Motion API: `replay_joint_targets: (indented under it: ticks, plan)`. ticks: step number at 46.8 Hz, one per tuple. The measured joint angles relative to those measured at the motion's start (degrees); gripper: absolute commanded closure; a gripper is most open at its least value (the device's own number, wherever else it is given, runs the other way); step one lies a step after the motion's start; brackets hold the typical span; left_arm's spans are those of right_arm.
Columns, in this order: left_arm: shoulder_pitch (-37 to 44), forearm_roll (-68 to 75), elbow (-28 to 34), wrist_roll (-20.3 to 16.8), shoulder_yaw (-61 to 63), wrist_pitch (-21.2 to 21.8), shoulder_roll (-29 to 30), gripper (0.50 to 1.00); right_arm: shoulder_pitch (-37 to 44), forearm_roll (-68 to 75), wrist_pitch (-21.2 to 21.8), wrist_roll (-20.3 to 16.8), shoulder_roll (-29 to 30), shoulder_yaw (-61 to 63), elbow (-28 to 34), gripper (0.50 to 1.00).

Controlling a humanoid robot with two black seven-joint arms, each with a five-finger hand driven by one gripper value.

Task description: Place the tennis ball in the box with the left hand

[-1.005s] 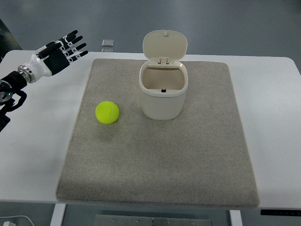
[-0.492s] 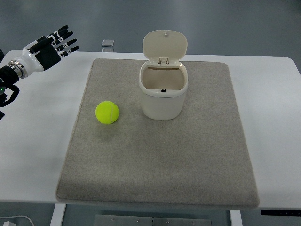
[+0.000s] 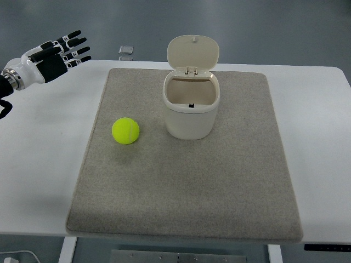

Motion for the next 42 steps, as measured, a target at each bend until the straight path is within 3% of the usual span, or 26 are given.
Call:
replay_joint_targets:
  ticks: [9,17,32,42]
  plan:
    - [-0.72,5.76,-0.67,-0.26,1.65,0.00,1.93,0.510,0.00,0.00,0.00,0.00,0.00,0.01,0.00,0.562]
    - [-1.02,13.15,-2.48,-3.21,1.67,0.00,2.50,0.512,0.00,0.00,0.00,0.00,0.00,0.01,0.00,0.560]
    - [-0.79,40.02,-16.28,-19.58,2.01,-0.01,8.06,0.521,0.00,0.00,0.00,0.00,0.00,0.00,0.00,0.560]
    - [1.60,53.50,-26.83,-25.11,3.36,-0.01,10.29,0.527,0.00,0.00,0.00,0.00,0.00,0.00,0.00,0.562]
